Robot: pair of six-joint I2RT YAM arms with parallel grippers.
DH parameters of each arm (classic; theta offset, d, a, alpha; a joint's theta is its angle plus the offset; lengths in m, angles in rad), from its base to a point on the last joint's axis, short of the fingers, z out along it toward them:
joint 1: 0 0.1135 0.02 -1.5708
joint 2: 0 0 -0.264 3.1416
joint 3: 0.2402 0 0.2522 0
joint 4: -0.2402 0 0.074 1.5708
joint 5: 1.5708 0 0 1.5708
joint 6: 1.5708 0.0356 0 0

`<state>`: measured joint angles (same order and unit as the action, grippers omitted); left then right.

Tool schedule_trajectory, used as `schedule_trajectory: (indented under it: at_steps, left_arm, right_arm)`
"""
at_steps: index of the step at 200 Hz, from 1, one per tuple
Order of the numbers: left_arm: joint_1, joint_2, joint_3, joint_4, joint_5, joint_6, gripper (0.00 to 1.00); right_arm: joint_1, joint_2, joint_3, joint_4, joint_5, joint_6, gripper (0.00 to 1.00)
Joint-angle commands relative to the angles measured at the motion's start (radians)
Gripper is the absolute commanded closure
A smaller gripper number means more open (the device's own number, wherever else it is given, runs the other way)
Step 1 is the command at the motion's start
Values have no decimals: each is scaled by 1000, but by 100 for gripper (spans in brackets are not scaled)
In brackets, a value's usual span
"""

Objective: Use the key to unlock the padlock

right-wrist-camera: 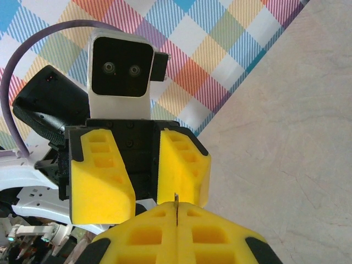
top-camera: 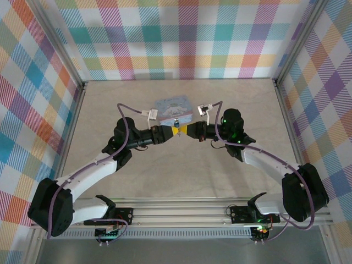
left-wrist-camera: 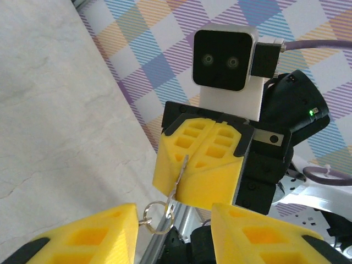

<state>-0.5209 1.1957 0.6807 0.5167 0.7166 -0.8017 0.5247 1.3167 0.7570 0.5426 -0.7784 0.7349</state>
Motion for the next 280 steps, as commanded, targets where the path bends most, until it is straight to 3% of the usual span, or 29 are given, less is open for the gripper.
schedule_trajectory:
  at_steps: [1, 75, 127, 146, 158, 164, 185, 215, 236, 280]
  left_arm:
    - [4, 22, 19, 93, 35, -24, 63]
    - [-1, 63, 40, 114, 59, -29, 74]
    - [-10, 88, 52, 122, 72, -25, 90]
    - [-16, 98, 58, 134, 85, -15, 100]
    - [-18, 96, 64, 106, 91, 13, 100]
    - [-17, 91, 67, 73, 85, 37, 100]
    - [-16, 49, 55, -53, 35, 124, 100]
    - [4, -13, -2, -182, -43, 191, 100]
    - [34, -60, -46, -238, -94, 205, 100]
    - [65, -139, -55, -477, -226, 310, 100]
  right_arm:
    - [-3, 0, 2, 50, -25, 15, 100]
    - [-2, 5, 9, 56, -36, 23, 100]
    - [-3, 17, 11, 68, -41, 33, 100]
    - [-2, 27, 13, 70, -45, 38, 100]
    - [-2, 27, 18, 46, -34, 32, 100]
    - [-2, 22, 23, 11, -21, 18, 97]
    - [-3, -8, 92, -229, 45, -107, 73]
    - [-6, -4, 240, -544, 166, -282, 56]
    - [-9, 80, 354, -659, 221, -334, 51]
    - [-3, 449, 707, -862, 295, -385, 53]
